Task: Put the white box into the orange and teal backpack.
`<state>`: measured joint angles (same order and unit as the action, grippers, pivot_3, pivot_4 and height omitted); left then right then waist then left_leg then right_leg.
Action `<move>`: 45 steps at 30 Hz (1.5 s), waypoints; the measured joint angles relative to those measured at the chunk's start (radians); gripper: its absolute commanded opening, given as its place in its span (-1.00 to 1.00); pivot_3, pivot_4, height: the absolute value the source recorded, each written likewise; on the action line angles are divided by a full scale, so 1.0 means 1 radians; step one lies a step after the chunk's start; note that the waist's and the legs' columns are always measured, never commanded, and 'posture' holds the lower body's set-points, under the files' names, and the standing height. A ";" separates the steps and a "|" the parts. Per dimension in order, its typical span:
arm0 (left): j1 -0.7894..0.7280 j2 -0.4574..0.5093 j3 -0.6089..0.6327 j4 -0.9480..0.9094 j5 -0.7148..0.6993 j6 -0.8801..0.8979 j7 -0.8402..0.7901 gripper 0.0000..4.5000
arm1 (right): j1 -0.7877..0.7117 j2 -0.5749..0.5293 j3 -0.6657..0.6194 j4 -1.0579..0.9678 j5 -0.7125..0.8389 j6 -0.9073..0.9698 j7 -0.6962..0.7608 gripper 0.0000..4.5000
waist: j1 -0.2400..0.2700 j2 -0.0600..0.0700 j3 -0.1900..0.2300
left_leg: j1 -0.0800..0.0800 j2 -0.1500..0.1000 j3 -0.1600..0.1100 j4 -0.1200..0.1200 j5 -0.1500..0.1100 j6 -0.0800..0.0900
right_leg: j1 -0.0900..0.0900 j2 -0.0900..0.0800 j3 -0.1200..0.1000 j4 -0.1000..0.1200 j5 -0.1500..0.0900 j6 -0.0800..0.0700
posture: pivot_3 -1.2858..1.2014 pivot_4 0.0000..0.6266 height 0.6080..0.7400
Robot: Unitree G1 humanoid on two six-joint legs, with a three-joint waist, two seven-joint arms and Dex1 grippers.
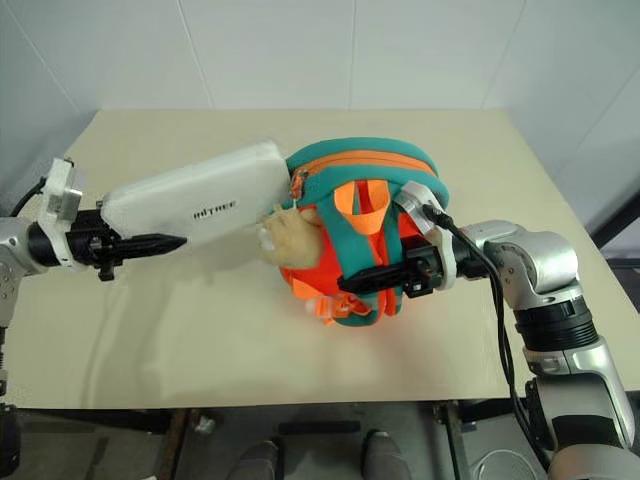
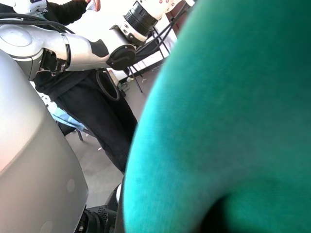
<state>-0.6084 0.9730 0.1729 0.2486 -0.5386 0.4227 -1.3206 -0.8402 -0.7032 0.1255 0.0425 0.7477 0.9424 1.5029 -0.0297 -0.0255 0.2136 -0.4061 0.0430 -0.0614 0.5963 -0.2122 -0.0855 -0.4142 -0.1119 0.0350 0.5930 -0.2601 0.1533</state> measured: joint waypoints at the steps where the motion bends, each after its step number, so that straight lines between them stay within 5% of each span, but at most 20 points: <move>1: 0.004 0.006 -0.015 0.000 0.021 -0.016 -0.007 -0.40 | 0.000 0.000 0.001 0.000 0.000 -0.001 0.001 -1.00 | 0.000 0.000 0.000 | 0.000 0.000 0.000 0.000 0.000 0.000 | 0.000 0.000 0.000 0.000 0.000 0.000 | 0.03 -0.52 1.00; 8: -0.151 0.007 -0.129 0.012 0.148 -0.062 -0.021 -0.40 | -0.004 0.001 0.012 0.014 -0.002 -0.013 0.007 -1.00 | 0.007 0.000 0.000 | 0.000 0.001 0.000 0.001 0.000 0.000 | 0.001 0.001 0.000 0.000 0.000 0.000 | 0.03 -0.52 1.00; 18: -0.564 -0.295 -0.408 0.184 0.331 -0.025 -0.057 -0.40 | -0.028 0.037 0.031 0.039 -0.016 -0.054 0.013 -1.00 | -0.002 0.000 0.000 | -0.002 0.001 -0.001 0.003 0.000 0.001 | 0.000 0.002 0.001 0.003 -0.002 0.003 | 0.03 -0.52 1.00; 25: -0.625 -0.428 -0.488 0.227 0.407 0.034 -0.044 -0.40 | -0.017 0.083 0.021 0.019 -0.014 -0.071 -0.008 -1.00 | -0.001 0.000 0.000 | -0.002 0.001 -0.001 0.003 -0.001 0.001 | -0.001 0.003 0.001 0.009 -0.005 0.004 | 0.03 -0.52 1.00; 35: -0.574 -0.451 -0.450 0.217 0.417 0.046 0.013 0.94 | -0.001 0.105 0.014 0.003 -0.015 -0.074 -0.051 -1.00 | -0.002 0.000 0.000 | -0.001 0.001 -0.001 0.009 -0.002 0.001 | -0.001 0.003 0.002 0.010 -0.005 0.004 | 0.03 -0.52 1.00; 45: -0.354 -0.160 -0.266 0.101 0.304 -0.080 -0.130 0.97 | 0.030 0.116 0.016 -0.001 -0.023 -0.096 -0.073 -1.00 | -0.028 0.001 0.001 | 0.001 0.002 0.000 0.008 -0.002 0.000 | -0.001 0.004 0.004 0.013 -0.006 0.002 | 0.03 -0.52 1.00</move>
<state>-0.9621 0.8128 -0.0931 0.3498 -0.2343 0.3430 -1.4508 -0.8098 -0.5873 0.1411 0.0414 0.7244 0.8461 1.4301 -0.0574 -0.0246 0.2142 -0.4053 0.0452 -0.0618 0.6046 -0.2141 -0.0851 -0.4153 -0.1082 0.0386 0.6063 -0.2660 0.1556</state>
